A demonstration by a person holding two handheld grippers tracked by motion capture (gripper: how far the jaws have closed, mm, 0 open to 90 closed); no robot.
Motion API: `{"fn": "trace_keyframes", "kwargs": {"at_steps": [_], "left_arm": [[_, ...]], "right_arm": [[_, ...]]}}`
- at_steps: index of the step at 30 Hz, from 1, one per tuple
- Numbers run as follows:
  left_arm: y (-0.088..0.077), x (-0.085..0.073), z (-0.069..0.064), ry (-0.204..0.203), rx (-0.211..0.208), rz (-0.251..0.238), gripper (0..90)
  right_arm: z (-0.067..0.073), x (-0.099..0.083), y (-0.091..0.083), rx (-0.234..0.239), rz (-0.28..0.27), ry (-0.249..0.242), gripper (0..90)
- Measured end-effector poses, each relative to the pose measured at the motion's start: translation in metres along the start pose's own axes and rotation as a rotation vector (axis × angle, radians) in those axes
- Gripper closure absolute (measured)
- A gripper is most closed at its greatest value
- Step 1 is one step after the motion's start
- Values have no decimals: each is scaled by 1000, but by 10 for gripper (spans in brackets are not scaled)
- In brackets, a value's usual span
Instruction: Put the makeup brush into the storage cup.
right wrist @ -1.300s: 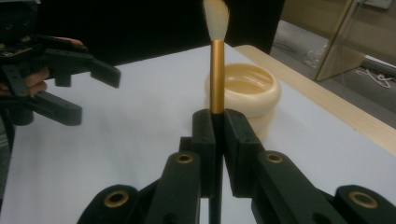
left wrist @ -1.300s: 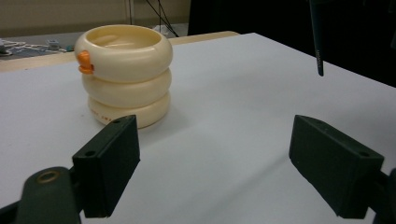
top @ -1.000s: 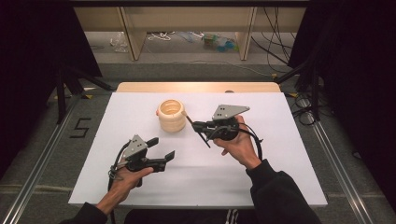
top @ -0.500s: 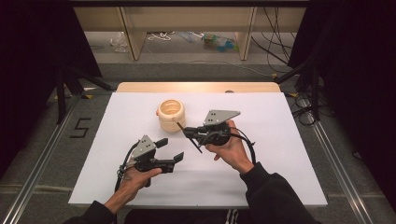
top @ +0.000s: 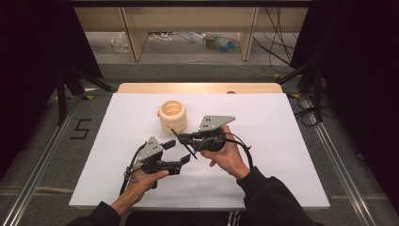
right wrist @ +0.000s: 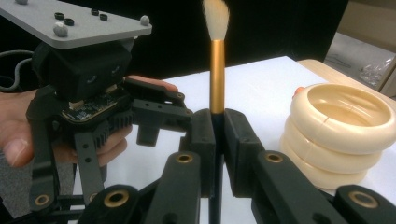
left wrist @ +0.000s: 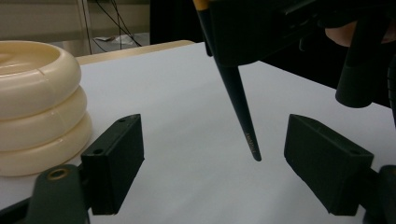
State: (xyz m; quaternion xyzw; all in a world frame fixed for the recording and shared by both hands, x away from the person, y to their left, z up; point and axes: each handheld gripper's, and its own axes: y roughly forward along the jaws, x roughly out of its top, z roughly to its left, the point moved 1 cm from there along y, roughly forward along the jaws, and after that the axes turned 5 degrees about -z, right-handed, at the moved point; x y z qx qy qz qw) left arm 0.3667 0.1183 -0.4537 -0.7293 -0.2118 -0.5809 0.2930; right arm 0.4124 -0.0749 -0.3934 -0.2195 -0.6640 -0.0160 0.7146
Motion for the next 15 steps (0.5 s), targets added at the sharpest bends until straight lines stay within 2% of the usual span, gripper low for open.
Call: {"fn": "trace_keyframes", "kwargs": {"at_steps": [4, 5, 9, 14, 15], "left_arm": [[1, 0, -1, -10, -8, -15, 235], [1, 1, 0, 6, -17, -16, 238], [2, 1, -1, -8, -9, -15, 279], [2, 1, -1, -6, -9, -18, 320], [2, 0, -1, -19, -8, -18, 324]], "right_arm": [[1, 0, 0, 14, 2, 10, 837], [1, 0, 0, 15, -1, 13, 837], [2, -1, 2, 13, -9, 9, 837], [3, -1, 4, 19, -9, 9, 837], [4, -2, 4, 21, -5, 13, 837]]}}
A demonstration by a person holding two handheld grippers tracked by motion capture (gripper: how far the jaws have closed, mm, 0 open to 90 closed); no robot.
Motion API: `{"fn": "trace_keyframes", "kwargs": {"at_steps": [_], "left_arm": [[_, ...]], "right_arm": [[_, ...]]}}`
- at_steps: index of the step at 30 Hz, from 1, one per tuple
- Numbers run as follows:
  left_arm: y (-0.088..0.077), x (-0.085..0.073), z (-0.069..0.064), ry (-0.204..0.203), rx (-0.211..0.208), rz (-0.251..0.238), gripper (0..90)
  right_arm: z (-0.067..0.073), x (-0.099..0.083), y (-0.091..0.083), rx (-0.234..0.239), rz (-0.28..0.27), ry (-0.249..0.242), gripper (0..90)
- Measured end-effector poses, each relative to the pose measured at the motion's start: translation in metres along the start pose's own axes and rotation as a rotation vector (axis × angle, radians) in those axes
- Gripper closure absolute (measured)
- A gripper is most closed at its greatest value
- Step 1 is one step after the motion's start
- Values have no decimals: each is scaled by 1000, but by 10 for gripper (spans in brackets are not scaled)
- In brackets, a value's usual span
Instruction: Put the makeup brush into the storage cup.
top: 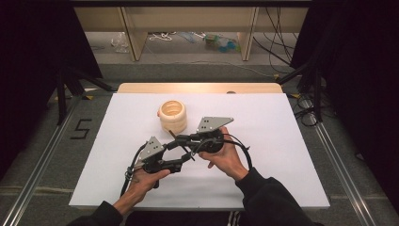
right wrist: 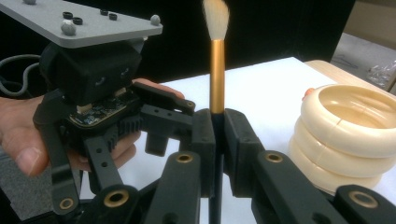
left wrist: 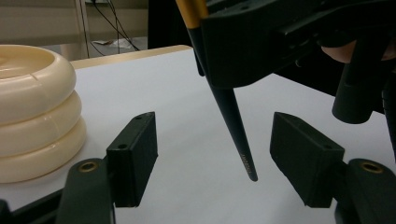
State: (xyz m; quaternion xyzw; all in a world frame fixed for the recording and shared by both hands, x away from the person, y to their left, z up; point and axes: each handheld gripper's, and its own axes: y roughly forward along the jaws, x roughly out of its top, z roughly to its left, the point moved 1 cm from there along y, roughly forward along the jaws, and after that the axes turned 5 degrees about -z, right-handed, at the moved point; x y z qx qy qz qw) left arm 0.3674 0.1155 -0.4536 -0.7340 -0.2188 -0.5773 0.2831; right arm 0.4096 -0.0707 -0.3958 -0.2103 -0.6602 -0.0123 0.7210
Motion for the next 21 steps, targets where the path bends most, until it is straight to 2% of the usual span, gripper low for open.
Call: {"fn": "trace_keyframes", "kwargs": {"at_steps": [5, 8, 9, 12, 14, 16, 18, 21], "left_arm": [[0, 1, 1, 9, -8, -5, 377], [0, 1, 1, -9, -11, -9, 403], [-1, 2, 2, 11, -17, -14, 414], [-1, 2, 2, 4, -17, -19, 441], [-1, 2, 1, -16, -13, -21, 457], [-2, 3, 2, -2, -18, -26, 488], [-2, 3, 1, -20, -22, -31, 512], [-2, 3, 2, -18, -28, -31, 554]], "right_arm": [[2, -1, 2, 4, 4, -2, 837], [2, -1, 2, 12, 8, -5, 837], [2, -1, 2, 12, 7, -5, 837], [2, -1, 2, 14, 10, -3, 837], [3, -1, 3, 12, 7, -3, 837], [3, -2, 4, 12, 5, -4, 837], [3, -2, 3, 16, 9, -5, 837], [3, -2, 3, 17, 8, -4, 837]]}}
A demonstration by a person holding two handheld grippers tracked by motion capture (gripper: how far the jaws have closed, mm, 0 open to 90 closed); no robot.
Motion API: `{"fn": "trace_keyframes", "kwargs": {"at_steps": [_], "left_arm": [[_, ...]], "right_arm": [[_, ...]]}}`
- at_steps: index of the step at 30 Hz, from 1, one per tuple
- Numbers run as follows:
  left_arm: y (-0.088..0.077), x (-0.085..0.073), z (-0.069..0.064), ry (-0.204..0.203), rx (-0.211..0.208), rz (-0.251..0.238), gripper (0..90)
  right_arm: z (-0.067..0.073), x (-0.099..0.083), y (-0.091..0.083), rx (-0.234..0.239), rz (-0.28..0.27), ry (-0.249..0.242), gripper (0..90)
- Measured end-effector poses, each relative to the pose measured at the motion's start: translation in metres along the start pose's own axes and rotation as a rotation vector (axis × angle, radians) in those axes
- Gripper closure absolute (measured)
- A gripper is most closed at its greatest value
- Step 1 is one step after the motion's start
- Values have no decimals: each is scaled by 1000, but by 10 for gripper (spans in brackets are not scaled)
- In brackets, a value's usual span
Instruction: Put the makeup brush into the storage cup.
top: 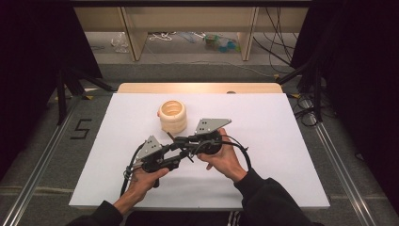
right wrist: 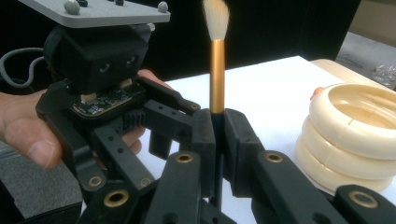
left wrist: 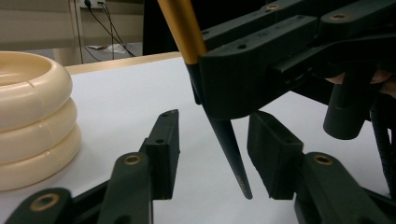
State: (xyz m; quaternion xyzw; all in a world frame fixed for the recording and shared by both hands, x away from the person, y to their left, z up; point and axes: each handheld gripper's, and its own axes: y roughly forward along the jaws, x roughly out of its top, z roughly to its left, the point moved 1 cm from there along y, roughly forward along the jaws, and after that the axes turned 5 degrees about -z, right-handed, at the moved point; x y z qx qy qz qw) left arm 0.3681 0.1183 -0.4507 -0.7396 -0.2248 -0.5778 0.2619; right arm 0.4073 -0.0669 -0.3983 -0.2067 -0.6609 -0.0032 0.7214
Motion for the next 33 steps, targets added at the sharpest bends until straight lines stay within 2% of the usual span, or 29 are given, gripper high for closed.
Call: {"fn": "trace_keyframes", "kwargs": {"at_steps": [4, 5, 10, 14, 16, 20, 29, 30, 33], "left_arm": [[0, 0, 0, 3, -2, -2, 599], [0, 0, 1, 23, -11, -2, 607], [-1, 1, 1, 22, -16, -13, 652], [-1, 1, 0, 16, -11, -14, 669], [-1, 1, 1, 33, -22, -16, 679], [-1, 1, 1, 40, -27, -12, 702], [-2, 2, 1, 21, -32, -17, 765], [-2, 2, 1, -1, -27, -20, 773], [-3, 3, 2, 13, -20, -19, 795]], "right_arm": [[0, 0, 0, -2, -3, -5, 837], [0, 0, 0, -1, -3, -4, 837], [1, -1, 2, -8, -11, 0, 837], [1, -1, 2, 4, -4, 1, 837], [2, -1, 2, 5, -5, 1, 837], [2, -1, 1, 2, -2, 3, 837], [2, -1, 2, -1, -19, -5, 837], [2, -1, 1, 4, -21, -5, 837], [2, -1, 1, 1, -23, -10, 837]]}}
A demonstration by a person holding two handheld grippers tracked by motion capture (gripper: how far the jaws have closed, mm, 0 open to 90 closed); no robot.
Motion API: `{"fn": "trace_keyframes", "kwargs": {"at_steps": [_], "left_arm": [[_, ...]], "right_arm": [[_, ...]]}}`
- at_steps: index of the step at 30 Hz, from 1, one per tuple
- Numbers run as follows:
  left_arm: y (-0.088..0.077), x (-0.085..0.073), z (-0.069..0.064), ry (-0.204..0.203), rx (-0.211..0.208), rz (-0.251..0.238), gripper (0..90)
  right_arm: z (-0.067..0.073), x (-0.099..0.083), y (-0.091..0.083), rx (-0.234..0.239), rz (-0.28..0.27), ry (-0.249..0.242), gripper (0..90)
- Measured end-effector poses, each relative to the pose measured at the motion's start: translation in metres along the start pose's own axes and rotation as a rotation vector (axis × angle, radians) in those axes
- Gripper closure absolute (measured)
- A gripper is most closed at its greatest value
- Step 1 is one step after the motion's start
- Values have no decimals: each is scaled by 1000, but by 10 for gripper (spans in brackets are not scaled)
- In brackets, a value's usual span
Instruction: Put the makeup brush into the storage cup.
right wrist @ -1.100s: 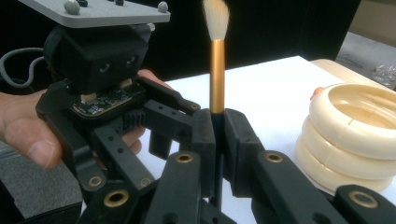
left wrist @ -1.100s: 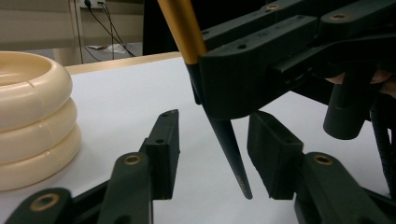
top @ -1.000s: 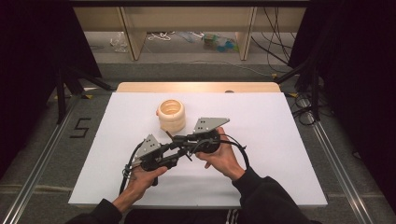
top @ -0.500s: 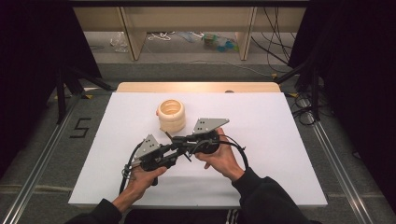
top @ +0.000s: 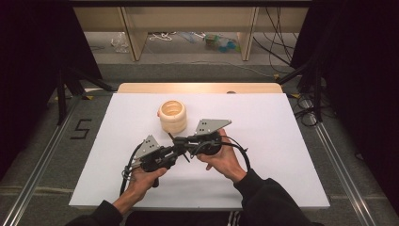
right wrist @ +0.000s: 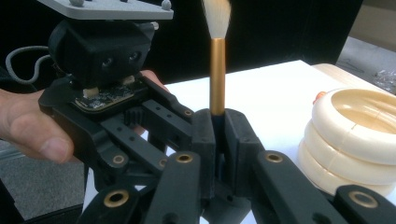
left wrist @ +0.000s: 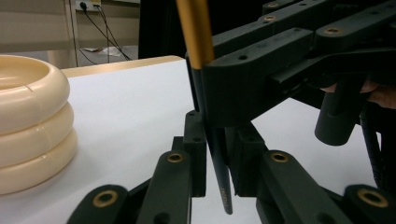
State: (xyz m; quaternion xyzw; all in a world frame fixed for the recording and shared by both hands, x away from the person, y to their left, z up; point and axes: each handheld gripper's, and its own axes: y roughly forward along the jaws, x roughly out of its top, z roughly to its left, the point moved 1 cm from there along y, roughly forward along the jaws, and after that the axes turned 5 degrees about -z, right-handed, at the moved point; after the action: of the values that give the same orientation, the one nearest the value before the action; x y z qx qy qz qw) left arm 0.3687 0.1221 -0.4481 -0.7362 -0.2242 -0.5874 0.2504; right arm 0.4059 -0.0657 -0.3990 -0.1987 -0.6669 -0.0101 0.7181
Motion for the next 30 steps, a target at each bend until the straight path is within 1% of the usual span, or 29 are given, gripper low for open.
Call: {"fn": "trace_keyframes", "kwargs": {"at_steps": [1, 3, 4, 5, 6, 7, 8, 9, 10, 11, 12, 13, 14, 15, 16, 17, 18, 19, 20, 21, 22, 23, 24, 25, 26, 27, 28, 30], "left_arm": [[0, 0, 0, -2, 2, -1, 804], [-1, 0, 0, -32, 19, -3, 822], [-2, 0, 1, -32, 19, -4, 826], [-2, 1, 0, -14, 10, -12, 827], [-2, 1, 0, -10, 10, -14, 827], [-2, 2, -1, -2, 19, -13, 828], [-3, 3, -1, 8, 23, -8, 828], [-3, 4, -1, 4, 25, -11, 828], [-4, 4, 0, 7, 30, -15, 829], [-5, 5, 1, -1, 38, -19, 829], [-6, 5, 3, 7, 39, -16, 829], [-6, 6, 4, 3, 44, -18, 829], [-7, 6, 6, -3, 50, -16, 829], [-7, 6, 7, -10, 56, -19, 829], [-8, 6, 9, -8, 59, -18, 829], [-8, 6, 11, -6, 62, -17, 829], [-9, 7, 13, -4, 69, -17, 828], [-10, 7, 14, -6, 79, -15, 829], [-11, 8, 16, -7, 87, -15, 829], [-12, 8, 17, -8, 92, -16, 829], [-13, 8, 19, -8, 100, -18, 828], [-13, 8, 21, -7, 103, -21, 829], [-15, 9, 22, -8, 113, -24, 828], [-16, 9, 24, 1, 117, -21, 828], [-17, 10, 26, -5, 126, -23, 828], [-17, 10, 27, -12, 131, -22, 828], [-18, 10, 28, -11, 133, -19, 828], [-20, 11, 29, -10, 135, -20, 828]], "right_arm": [[0, 0, 0, 4, -1, -4, 837], [0, 0, -1, 8, -4, -10, 836], [0, 1, -1, -2, -8, -13, 836], [0, 1, -1, 0, -8, -15, 835], [0, 2, -2, 16, 0, -20, 832], [0, 2, -2, 21, -4, -19, 825], [-1, 3, -3, 22, -7, -16, 786], [-2, 3, -6, 11, -11, -5, 748], [-3, 4, -8, 13, -20, 5, 713], [-4, 5, -10, 8, -33, 16, 662], [-5, 7, -12, 10, -43, 39, 630], [-7, 7, -14, 5, -53, 51, 613], [-9, 8, -17, -4, -59, 50, 598], [-9, 9, -19, -6, -60, 68, 572], [-11, 9, -20, -18, -65, 65, 545], [-11, 9, -22, -25, -59, 91, 516], [-13, 9, -24, -36, -60, 83, 496], [-14, 9, -26, -53, -59, 94, 465], [-14, 9, -27, -59, -54, 96, 439], [-16, 9, -29, -96, -55, 74, 406], [-17, 9, -30, -108, -58, 71, 386], [-17, 8, -34, -134, -39, 83, 362], [-18, 8, -35, -136, -41, 88, 348], [-19, 7, -39, -159, -37, 83, 344], [-20, 7, -40, -152, -49, 90, 345], [-22, 6, -44, -159, -51, 95, 344], [-23, 5, -47, -165, -62, 87, 338], [-24, 2, -52, -177, -57, 103, 314]]}}
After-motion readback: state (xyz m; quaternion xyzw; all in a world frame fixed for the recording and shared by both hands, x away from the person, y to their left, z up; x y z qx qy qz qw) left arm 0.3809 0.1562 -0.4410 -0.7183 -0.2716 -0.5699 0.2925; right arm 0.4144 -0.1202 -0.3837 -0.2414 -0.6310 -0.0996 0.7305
